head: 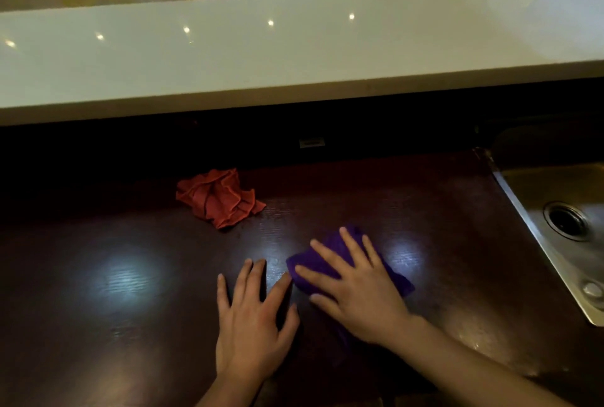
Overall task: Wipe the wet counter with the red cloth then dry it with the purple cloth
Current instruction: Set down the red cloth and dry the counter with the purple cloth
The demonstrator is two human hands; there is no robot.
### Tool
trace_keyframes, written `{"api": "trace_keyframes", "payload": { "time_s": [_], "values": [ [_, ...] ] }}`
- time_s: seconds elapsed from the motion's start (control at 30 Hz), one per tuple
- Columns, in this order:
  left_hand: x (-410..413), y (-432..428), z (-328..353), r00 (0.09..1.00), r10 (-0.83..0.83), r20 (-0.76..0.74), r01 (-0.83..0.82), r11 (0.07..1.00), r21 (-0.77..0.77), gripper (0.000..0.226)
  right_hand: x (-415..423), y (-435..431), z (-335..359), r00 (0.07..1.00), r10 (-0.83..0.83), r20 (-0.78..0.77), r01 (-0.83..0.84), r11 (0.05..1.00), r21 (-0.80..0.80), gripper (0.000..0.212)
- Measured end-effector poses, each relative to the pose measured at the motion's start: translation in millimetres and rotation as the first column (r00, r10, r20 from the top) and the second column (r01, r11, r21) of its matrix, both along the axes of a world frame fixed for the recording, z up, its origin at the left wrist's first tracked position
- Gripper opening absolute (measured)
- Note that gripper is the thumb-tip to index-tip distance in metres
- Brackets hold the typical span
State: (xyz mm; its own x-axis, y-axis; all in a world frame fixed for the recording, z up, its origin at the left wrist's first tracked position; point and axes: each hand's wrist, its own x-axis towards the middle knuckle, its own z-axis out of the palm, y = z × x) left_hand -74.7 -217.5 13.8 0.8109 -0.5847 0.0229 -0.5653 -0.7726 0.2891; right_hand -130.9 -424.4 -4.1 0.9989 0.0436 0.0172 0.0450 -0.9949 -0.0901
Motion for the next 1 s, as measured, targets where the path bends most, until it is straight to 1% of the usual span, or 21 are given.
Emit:
{"api": "trace_keyframes", "payload": {
  "time_s": [0.03, 0.07, 0.13, 0.2, 0.27, 0.33, 0.4, 0.47, 0.5, 0.53, 0.57, 0.63, 0.67, 0.7, 0.73, 0.77, 0.8, 0.87, 0.93, 0.97, 1.0],
  "values": [
    [0.5, 0.0, -0.8, 1.0, -0.001, 0.004, 0.001, 1.0, 0.005, 0.05, 9.8, -10.9, 1.4, 1.0, 0.012, 0.004, -0.012, 1.0, 0.005, 0.049],
    [0.3, -0.1, -1.8, 1.0, -0.002, 0.008, 0.001, 1.0, 0.009, 0.05, 27.7, -21.5, 3.2, 1.0, -0.025, 0.018, 0.025, 1.0, 0.001, 0.049],
    [0.5, -0.1, -3.1, 1.0, 0.001, 0.013, -0.002, 1.0, 0.004, 0.051, 75.4, -31.0, 13.0, 0.98, -0.2, -0.01, 0.2, 0.98, 0.024, 0.05],
    [1.1, 0.0, -3.3, 1.0, 0.005, 0.017, -0.005, 1.0, 0.0, 0.051, 122.3, -28.8, 18.2, 0.931, -0.363, -0.045, 0.365, 0.93, 0.051, 0.05],
    [2.3, 0.6, -2.3, 1.0, 0.006, 0.025, -0.005, 1.0, -0.028, 0.05, 151.2, -14.9, 20.8, 0.904, -0.42, -0.078, 0.425, 0.903, 0.067, 0.05],
    [3.1, 2.6, -2.1, 0.999, 0.018, 0.036, -0.014, 0.994, -0.105, 0.049, 156.1, 5.8, 21.5, 0.942, -0.327, -0.077, 0.331, 0.943, 0.046, 0.051],
    [2.4, 5.7, -3.0, 0.997, 0.059, 0.045, -0.048, 0.974, -0.22, 0.049, 134.7, 27.2, 15.2, 0.997, -0.076, -0.03, 0.077, 0.996, 0.032, 0.051],
    [3.0, 7.5, -4.0, 0.994, 0.1, 0.043, -0.081, 0.945, -0.317, 0.049, 99.6, 33.1, 5.6, 0.979, 0.202, -0.004, -0.202, 0.979, 0.001, 0.05],
    [2.7, 7.9, -3.8, 0.993, 0.106, 0.044, -0.086, 0.939, -0.333, 0.049, 89.4, 26.0, 3.8, 0.961, 0.277, -0.009, -0.277, 0.961, 0.003, 0.05],
    [3.0, 7.8, -3.0, 0.994, 0.103, 0.047, -0.082, 0.939, -0.334, 0.049, 89.5, 14.8, 3.6, 0.956, 0.291, -0.018, -0.291, 0.957, 0.003, 0.05],
    [3.2, 6.8, -2.3, 0.994, 0.097, 0.052, -0.075, 0.942, -0.326, 0.05, 97.6, 4.4, 3.8, 0.97, 0.242, -0.018, -0.242, 0.97, -0.003, 0.05],
    [2.0, 5.4, -1.8, 0.994, 0.092, 0.057, -0.071, 0.95, -0.304, 0.051, 130.1, -4.2, 12.2, 1.0, 0.009, -0.019, -0.008, 1.0, 0.027, 0.051],
    [1.5, 5.1, -0.9, 0.994, 0.095, 0.049, -0.076, 0.95, -0.302, 0.051, 147.1, -0.8, 17.7, 0.992, -0.113, -0.047, 0.115, 0.992, 0.048, 0.051],
    [1.5, 5.3, 0.2, 0.994, 0.099, 0.042, -0.081, 0.948, -0.309, 0.051, 159.8, 6.1, 21.5, 0.979, -0.194, -0.065, 0.198, 0.979, 0.056, 0.051],
    [1.7, 5.6, 0.6, 0.994, 0.103, 0.038, -0.085, 0.944, -0.32, 0.051, 166.4, 14.4, 23.1, 0.97, -0.234, -0.073, 0.238, 0.969, 0.06, 0.051],
    [1.5, 6.3, -0.2, 0.993, 0.108, 0.038, -0.089, 0.939, -0.331, 0.052, 165.5, 22.2, 22.0, 0.97, -0.234, -0.07, 0.238, 0.969, 0.069, 0.05],
    [0.7, 7.4, -1.0, 0.993, 0.113, 0.033, -0.094, 0.933, -0.348, 0.052, 154.5, 30.2, 19.2, 0.979, -0.195, -0.055, 0.199, 0.978, 0.063, 0.05],
    [1.7, 8.9, -0.7, 0.992, 0.127, 0.015, -0.11, 0.905, -0.411, 0.052, 117.8, 42.9, 10.4, 0.999, -0.05, 0.011, 0.049, 0.998, 0.046, 0.049],
    [3.1, 8.8, -1.3, 0.992, 0.123, 0.013, -0.105, 0.892, -0.439, 0.053, 83.1, 53.5, 5.6, 0.995, 0.098, 0.007, -0.099, 0.994, 0.052, 0.049],
    [3.7, 8.7, -2.1, 0.993, 0.119, 0.017, -0.099, 0.894, -0.437, 0.054, 81.7, 54.8, 3.2, 0.991, 0.135, -0.016, -0.134, 0.99, 0.043, 0.049],
    [3.7, 9.0, -3.3, 0.993, 0.119, 0.021, -0.099, 0.897, -0.431, 0.054, 91.0, 57.3, 3.3, 0.991, 0.13, -0.029, -0.128, 0.991, 0.048, 0.049]
  ]
}}
